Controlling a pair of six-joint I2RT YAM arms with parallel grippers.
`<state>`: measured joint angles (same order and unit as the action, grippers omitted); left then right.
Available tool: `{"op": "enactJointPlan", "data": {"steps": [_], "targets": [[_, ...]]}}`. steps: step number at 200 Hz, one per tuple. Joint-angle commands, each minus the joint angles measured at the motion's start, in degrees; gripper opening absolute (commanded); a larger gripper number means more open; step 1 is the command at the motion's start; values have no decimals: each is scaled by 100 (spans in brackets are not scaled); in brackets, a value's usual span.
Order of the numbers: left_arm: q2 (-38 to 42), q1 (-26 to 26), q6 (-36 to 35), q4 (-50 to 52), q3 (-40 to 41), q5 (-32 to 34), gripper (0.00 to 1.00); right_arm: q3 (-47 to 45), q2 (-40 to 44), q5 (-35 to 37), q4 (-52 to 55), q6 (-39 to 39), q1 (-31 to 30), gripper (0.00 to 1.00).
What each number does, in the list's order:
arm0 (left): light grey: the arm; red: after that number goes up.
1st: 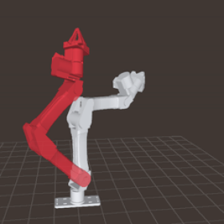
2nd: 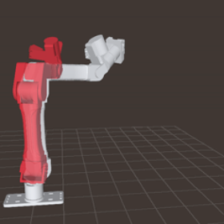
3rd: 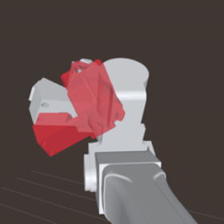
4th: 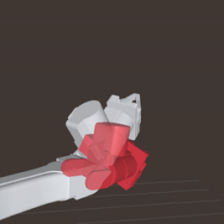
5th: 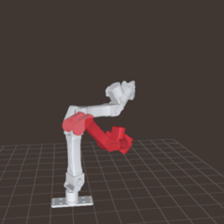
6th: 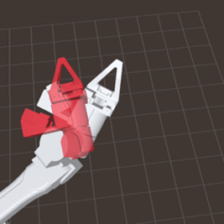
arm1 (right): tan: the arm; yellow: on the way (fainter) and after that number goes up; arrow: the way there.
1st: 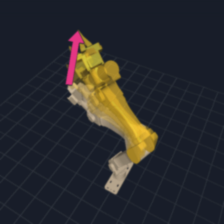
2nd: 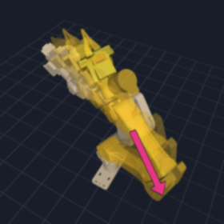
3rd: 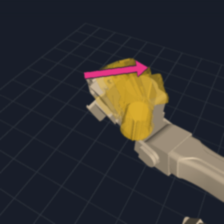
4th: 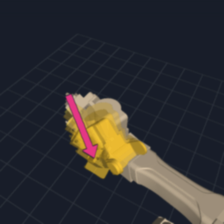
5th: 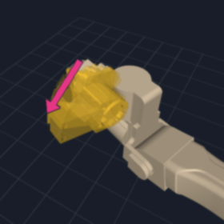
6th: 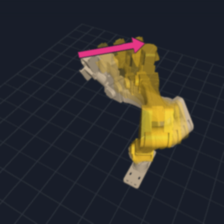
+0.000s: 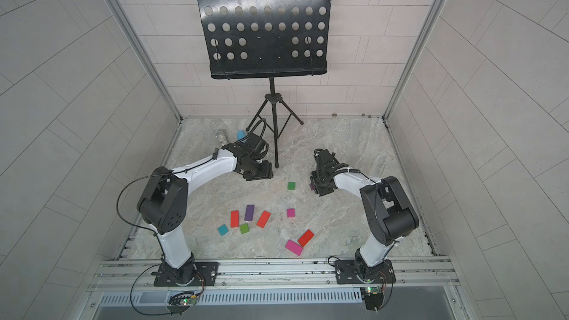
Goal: Assemble the number 7 with building blocks
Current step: Place the building block at the center of the board.
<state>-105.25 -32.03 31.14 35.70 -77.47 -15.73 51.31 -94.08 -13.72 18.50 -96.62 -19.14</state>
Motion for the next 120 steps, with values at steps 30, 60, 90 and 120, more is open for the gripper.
{"op": "enactJointPlan", "data": {"steps": [30, 60, 90, 120], "targets": [[-79, -28, 7, -4, -111, -15, 65, 17, -213, 197, 312, -349, -55, 18], [-158, -31, -33, 2, -151, -58, 66, 68, -313, 123, 294, -340, -73, 29], [-222, -30, -101, 75, -280, -61, 66, 59, -254, 170, 345, -357, -82, 40], [-241, -24, -143, 119, -348, -40, 65, 80, -215, 190, 395, -387, -82, 49]]}}
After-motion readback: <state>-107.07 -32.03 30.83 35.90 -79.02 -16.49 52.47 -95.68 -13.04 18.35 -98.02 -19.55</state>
